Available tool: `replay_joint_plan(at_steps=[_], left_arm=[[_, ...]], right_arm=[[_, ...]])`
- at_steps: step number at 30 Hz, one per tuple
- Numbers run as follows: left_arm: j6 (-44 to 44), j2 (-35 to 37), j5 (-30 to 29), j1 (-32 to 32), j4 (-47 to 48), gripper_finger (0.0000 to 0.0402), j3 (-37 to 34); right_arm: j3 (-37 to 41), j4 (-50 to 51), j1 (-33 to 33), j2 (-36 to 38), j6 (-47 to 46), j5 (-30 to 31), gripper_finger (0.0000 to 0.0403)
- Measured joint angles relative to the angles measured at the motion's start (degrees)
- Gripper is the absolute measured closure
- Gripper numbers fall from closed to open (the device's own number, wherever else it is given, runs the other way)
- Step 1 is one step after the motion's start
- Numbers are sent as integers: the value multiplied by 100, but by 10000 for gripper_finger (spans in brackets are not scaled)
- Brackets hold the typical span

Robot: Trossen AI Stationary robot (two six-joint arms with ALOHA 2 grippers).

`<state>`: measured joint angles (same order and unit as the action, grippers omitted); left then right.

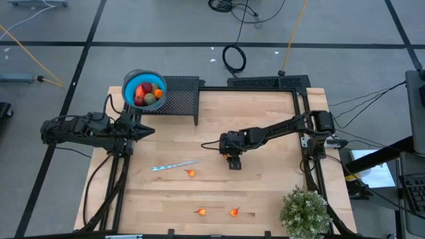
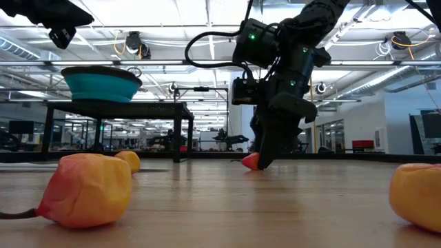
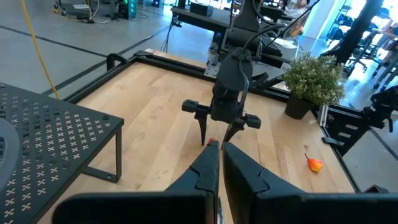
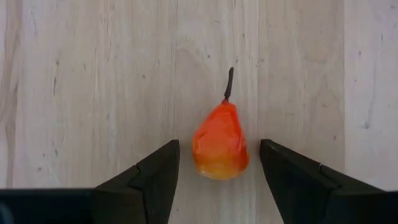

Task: Pick & Place Fruit
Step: Put the peach into the blue strainer bowl on the shelf

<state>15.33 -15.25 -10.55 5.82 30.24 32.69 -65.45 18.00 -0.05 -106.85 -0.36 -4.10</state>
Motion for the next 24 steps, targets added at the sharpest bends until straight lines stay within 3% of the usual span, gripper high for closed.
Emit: replay_joint_plan(at_steps=[16, 24], left_arm=[[-11, 0, -2, 0, -2, 382, 0], [-13, 0, -4, 0, -3, 382, 0]], right_arm=[[0, -52, 0, 0, -2, -17, 305], [0, -50, 0, 215, -3, -39, 318]])
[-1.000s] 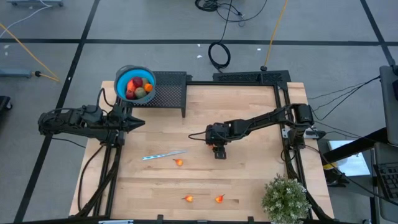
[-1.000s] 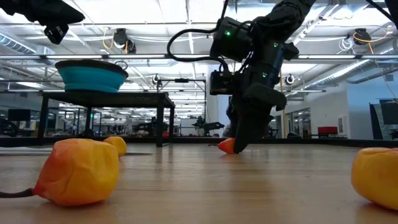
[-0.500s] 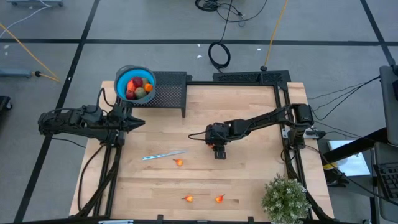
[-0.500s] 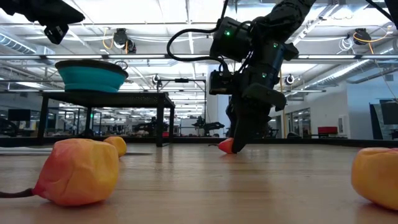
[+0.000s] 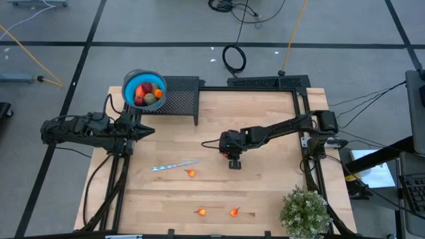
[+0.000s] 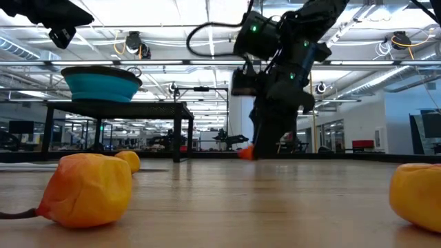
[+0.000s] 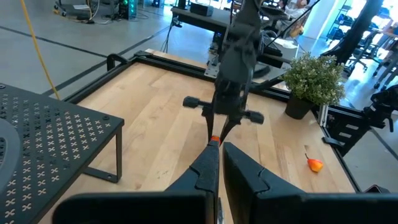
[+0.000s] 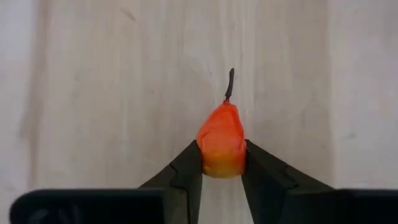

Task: Pick & Place Fruit
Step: Put the peach into the blue strainer bowl on the shelf

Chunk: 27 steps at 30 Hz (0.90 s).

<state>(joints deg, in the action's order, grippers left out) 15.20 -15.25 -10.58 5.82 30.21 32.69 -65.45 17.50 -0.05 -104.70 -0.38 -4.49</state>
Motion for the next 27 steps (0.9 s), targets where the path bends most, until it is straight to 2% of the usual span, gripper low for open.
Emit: replay_joint_plan(at_steps=[6, 15, 23, 27], left_arm=[[11, 0, -1, 0, -1, 382, 0], [83, -7, 6, 0, -1, 382, 2], [179, -13, 8, 0, -3, 382, 2], [177, -13, 10, 0, -1, 382, 2]], right_arm=[[2, -120, 0, 683, 91, -30, 315], [2, -1334, 13, 2093, 261, -1038, 315], [2, -2226, 10, 3073, 271, -1136, 314], [2, -2546, 9, 3357, 280, -1585, 314]])
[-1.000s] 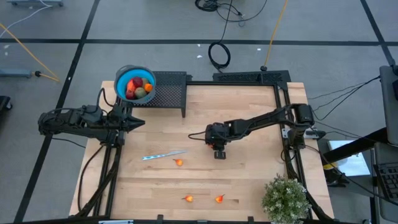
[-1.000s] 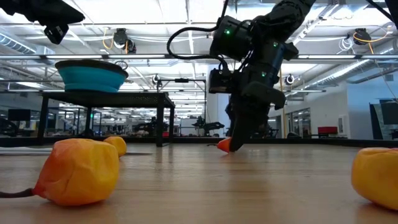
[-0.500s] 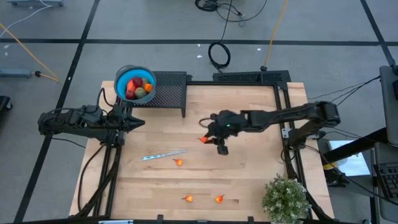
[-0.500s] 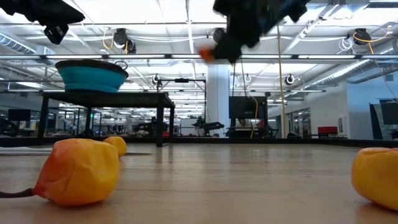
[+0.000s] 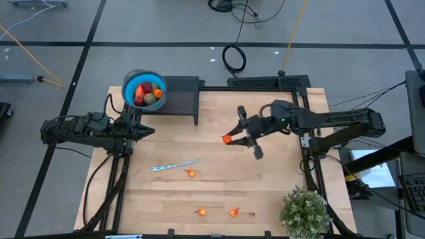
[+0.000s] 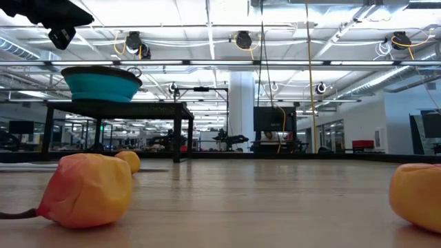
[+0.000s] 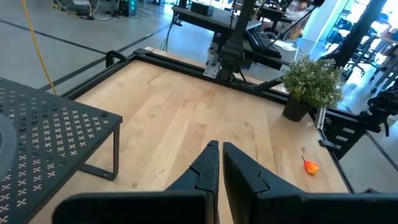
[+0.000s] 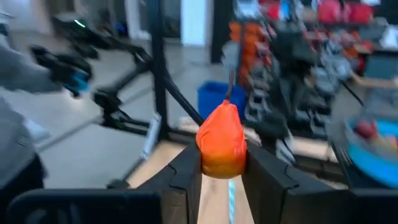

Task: Pick & Place Fruit
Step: Put the peach into the blue strainer bowl on the shelf

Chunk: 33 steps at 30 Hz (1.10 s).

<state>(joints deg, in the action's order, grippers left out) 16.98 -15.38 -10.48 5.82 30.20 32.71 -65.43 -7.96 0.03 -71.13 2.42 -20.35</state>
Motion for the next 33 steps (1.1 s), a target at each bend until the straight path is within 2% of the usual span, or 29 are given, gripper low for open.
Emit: replay_joint_plan(at_steps=[15, 17, 22, 24, 26, 33], left_arm=[[-79, 0, 0, 0, 3, 382, 0], [-79, 0, 0, 0, 3, 382, 0], [-87, 0, -2, 0, 6, 382, 0], [-105, 0, -2, 0, 5, 382, 0], [-131, 0, -4, 0, 3, 382, 0], [-132, 0, -4, 0, 3, 382, 0]], right_arm=[[0, -1899, -4, 179, -173, -2760, 314], [0, -1998, -5, 179, -175, -2954, 314], [0, -2005, -4, 179, -183, -2935, 314], [0, -2007, 1, 177, -222, -2886, 314], [0, -1975, 12, 170, -287, -2485, 314], [-1, -1167, 28, 166, -376, 318, 314]])
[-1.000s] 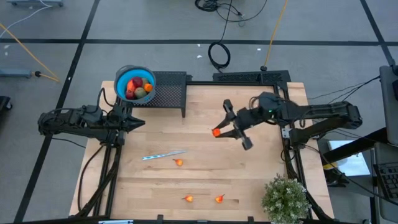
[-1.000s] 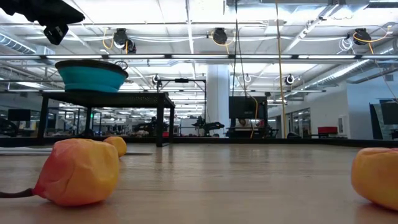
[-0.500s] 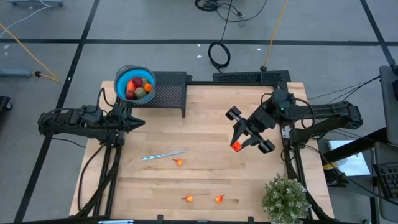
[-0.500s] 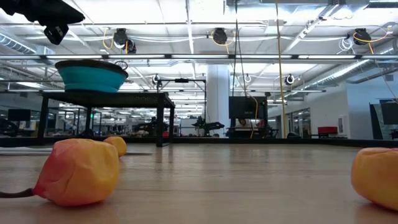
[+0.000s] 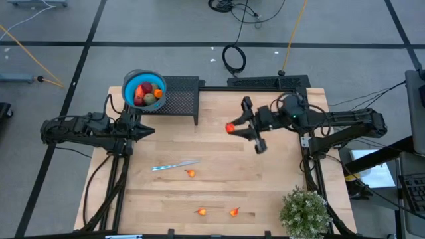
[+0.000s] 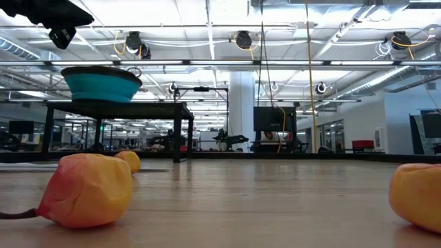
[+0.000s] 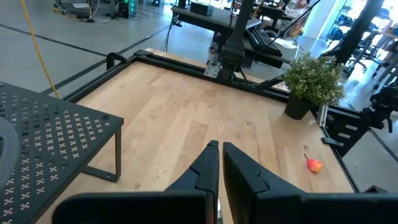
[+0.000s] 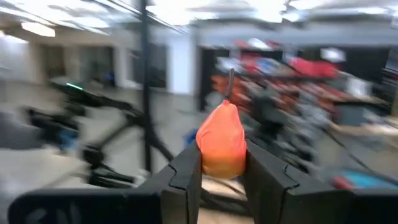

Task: Pick & Place Fruit
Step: Put the peach into the blue strainer bowl on the shelf

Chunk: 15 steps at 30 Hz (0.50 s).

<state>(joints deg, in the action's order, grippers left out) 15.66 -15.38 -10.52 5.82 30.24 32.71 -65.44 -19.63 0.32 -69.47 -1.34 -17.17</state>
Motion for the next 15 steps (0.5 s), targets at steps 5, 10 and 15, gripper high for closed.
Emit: replay_joint_plan(at_steps=[5, 10, 15], left_arm=[[125, 0, -2, 0, -3, 382, 0], [361, 0, -9, 0, -131, 382, 0], [612, -257, -46, 0, -663, 382, 0]], right_arm=[[0, 636, -2, -2, 330, 1304, 314], [0, 900, -2, -2, 606, 2339, 314], [-1, 1229, -2, -27, 1117, 3091, 314]])
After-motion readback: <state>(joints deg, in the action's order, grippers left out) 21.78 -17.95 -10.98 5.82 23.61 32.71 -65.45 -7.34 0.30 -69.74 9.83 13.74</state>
